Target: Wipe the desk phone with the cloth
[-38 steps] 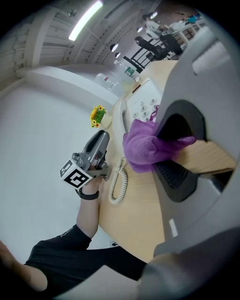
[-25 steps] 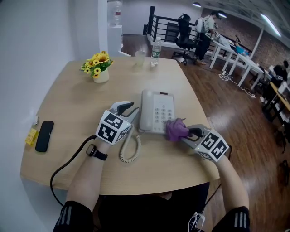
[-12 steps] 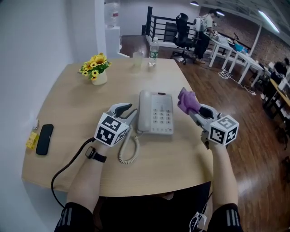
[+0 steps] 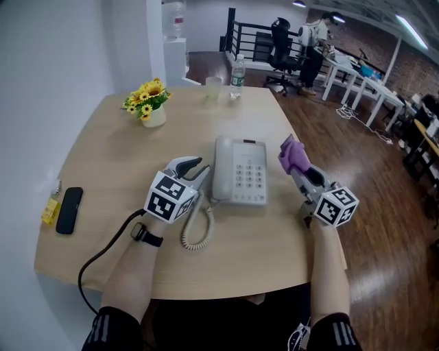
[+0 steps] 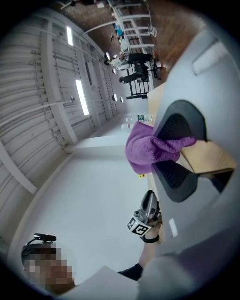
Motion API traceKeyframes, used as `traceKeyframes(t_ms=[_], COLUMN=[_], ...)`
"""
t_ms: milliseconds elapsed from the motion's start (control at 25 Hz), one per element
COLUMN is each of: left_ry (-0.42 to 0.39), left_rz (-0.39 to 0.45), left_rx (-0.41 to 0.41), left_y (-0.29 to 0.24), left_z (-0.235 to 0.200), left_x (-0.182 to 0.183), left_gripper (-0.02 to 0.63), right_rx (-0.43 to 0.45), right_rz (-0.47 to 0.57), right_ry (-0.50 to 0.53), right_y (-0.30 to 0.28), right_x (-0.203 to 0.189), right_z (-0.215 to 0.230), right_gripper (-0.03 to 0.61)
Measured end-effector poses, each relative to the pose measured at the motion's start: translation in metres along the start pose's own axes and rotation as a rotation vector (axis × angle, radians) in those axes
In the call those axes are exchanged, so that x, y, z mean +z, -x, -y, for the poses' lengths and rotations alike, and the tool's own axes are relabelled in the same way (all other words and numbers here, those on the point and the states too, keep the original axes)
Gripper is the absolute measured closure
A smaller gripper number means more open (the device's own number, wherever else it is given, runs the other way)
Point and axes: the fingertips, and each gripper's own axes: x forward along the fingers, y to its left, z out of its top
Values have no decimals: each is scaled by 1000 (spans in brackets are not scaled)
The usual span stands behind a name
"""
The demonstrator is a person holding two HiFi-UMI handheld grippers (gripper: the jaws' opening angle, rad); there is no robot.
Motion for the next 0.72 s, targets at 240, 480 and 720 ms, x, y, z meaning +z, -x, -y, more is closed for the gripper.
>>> traceKeyframes(t_ms=[240,480,720], left_ry=[10,11,14], left_rz=[-7,-17,-17], left_rx=[4,1,-4], left_y=[-2,-4,-4], left_z=[-3,-3,-1], left_x=[-2,-5,-4], left_gripper=[514,514,514], right_rx=[-5,4,12], right_rz=[-64,-64,-63], right_ry=[84,74,69], right_y=[-1,-2,0], right_x=[-8,-9,-10], right_z=[1,0,-3], right_gripper=[449,448,448])
